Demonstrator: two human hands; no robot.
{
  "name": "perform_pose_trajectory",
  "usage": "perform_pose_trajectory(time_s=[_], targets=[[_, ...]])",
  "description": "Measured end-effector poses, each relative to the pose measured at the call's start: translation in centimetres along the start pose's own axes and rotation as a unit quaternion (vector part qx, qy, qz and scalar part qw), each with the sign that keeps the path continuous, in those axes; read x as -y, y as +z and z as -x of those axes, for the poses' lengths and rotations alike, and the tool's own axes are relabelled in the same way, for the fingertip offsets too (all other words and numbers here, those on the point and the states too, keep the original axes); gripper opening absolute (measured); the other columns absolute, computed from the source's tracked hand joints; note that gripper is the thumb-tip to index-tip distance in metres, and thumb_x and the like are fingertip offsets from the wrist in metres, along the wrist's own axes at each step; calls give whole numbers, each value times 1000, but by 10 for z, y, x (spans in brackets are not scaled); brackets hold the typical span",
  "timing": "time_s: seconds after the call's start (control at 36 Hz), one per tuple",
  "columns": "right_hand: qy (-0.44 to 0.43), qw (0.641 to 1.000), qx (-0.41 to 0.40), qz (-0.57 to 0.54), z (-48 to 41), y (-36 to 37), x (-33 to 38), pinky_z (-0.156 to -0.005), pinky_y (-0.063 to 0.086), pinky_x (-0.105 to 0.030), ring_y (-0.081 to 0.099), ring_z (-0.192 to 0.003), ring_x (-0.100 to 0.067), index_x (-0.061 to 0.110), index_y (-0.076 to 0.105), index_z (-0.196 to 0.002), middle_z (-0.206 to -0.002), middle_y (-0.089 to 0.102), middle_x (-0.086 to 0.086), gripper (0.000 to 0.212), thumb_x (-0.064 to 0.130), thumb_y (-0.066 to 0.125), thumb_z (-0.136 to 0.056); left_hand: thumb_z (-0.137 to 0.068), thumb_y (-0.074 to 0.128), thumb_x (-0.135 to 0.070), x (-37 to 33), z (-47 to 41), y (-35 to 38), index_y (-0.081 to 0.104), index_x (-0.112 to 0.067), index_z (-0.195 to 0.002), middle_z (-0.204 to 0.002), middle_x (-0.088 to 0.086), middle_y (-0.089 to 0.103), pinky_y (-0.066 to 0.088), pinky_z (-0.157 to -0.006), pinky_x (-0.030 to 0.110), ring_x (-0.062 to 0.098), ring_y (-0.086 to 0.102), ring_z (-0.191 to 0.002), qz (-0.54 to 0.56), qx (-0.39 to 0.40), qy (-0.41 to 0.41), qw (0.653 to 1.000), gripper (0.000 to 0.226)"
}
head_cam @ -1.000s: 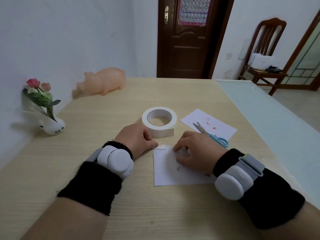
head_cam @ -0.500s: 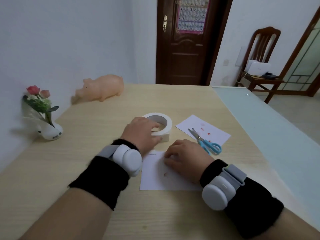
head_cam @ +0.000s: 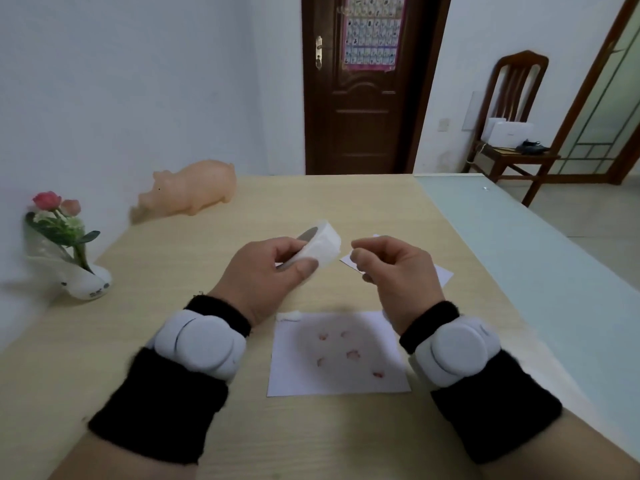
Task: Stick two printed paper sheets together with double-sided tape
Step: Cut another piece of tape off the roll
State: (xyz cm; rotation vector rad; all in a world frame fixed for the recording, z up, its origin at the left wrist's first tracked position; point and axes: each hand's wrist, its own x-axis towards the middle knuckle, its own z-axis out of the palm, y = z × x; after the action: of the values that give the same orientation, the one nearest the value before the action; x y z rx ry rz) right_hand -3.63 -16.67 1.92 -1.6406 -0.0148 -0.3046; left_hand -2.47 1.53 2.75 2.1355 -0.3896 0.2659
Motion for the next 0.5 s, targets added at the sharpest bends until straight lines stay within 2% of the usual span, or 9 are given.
perform_pose_trajectory(time_s=[0.11,0.19,0.39,0.5], targets=[[-3,1000,12,-29,4,3,2,-69,51,-24,58,-67,-6,21,74,-79,-71,69,6,13,10,68,-81,-69,60,-42,-4,4,1,68,-30,-86,-76,-16,69,43,-64,9,0,60,-69,61,0,-9,998,22],[-15,999,15,-25,5,2,3,-68,49,-23,57,-64,-5,22,74,-78,-69,68,8,15,9,67,-81,-66,61,-49,-2,4,2,68,-30,-83,-70,-20,66,42,-61,9,-1,58,-63,70,-2,-5,998,27],[-36,999,29,6,7,3,5,-63,43,-17,53,-60,0,21,71,-71,-59,62,16,17,7,67,-80,-70,61,-40,0,5,6,65,-32,-83,-71,-21,68,42,-61,7,-4,60,-65,60,12,-2,998,16],[-31,999,16,-10,7,4,6,-62,43,-22,50,-60,-7,17,68,-65,-63,61,7,22,1,62,-79,-69,62,-42,1,5,6,65,-35,-82,-76,-18,69,43,-63,7,-5,62,-68,36,10,-1,999,15]])
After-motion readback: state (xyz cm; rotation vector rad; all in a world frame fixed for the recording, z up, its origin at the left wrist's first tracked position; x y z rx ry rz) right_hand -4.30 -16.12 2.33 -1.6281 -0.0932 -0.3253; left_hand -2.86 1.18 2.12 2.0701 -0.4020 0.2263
